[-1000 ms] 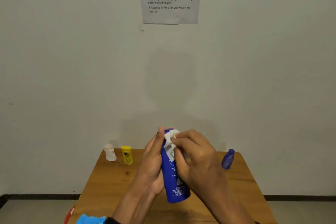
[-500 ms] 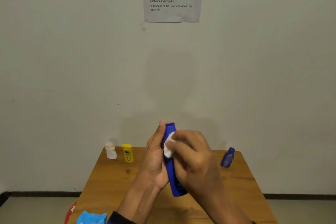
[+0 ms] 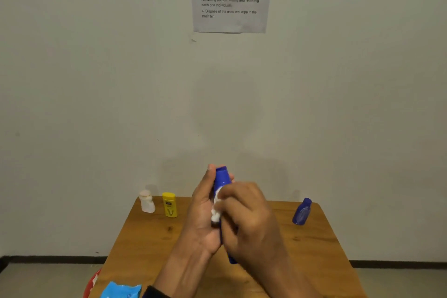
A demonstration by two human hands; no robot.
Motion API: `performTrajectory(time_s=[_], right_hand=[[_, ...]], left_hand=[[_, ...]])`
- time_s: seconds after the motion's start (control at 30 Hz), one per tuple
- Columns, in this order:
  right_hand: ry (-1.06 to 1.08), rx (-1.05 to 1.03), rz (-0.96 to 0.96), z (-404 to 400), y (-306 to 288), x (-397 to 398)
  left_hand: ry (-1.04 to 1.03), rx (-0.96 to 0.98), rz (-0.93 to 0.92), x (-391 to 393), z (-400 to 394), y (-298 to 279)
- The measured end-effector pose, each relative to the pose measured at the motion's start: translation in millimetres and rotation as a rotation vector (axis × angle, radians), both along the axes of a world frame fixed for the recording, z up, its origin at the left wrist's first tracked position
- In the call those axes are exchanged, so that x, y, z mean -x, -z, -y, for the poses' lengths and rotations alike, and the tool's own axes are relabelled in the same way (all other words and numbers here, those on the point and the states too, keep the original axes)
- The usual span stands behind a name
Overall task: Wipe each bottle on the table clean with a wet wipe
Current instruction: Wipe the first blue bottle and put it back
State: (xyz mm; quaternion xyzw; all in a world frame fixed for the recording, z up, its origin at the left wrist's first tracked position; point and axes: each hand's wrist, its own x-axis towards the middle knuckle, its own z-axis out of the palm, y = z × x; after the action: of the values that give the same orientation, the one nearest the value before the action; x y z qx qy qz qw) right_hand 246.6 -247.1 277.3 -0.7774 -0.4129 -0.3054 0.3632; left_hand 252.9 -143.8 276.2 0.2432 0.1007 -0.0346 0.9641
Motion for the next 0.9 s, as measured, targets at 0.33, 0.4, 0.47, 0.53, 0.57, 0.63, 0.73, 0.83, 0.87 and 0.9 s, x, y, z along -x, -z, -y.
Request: performTrajectory(time_s=[0.33,0.4,0.47,0.53,0.57,0.63,0.73,0.83,0.87,0.9], right_hand=[[0.068,-0.034,0.029,-16,-39,-14],[0.031,0.045,0.037,-18,-23,0],[-0.026,0.156,0.005,-10,-5,20],[-0.073,0.13,-0.062,-1,-8,29],[-0.071,0.047,-0.08,1,-17,27],[-0.026,-0.119,-0.093,3,-46,19],[-0.014,-0.108,-0.16,3,-83,1],[-0.107,0.119,-0.342,3,-84,-7],[-0.108,0.141,-0.338,4,-81,-6],[-0.102,0.123,-0.306,6,-78,-5]], left_hand=[[-0.062,-0.107,0.151,3,-10,1],[-0.094,-0.177,0.117,2,-17,3],[-0.125,-0.174,0.116,2,-26,6],[-0.142,-0.193,0.151,5,-34,10],[-0.15,-0.221,0.182,7,-37,12],[-0.178,-0.327,0.257,11,-40,13],[-0.217,-0.555,0.332,16,-37,6],[-0.293,-0.774,0.41,22,-39,-2],[-0.315,-0.831,0.429,25,-41,-3],[-0.332,-0.879,0.438,27,-42,-4]])
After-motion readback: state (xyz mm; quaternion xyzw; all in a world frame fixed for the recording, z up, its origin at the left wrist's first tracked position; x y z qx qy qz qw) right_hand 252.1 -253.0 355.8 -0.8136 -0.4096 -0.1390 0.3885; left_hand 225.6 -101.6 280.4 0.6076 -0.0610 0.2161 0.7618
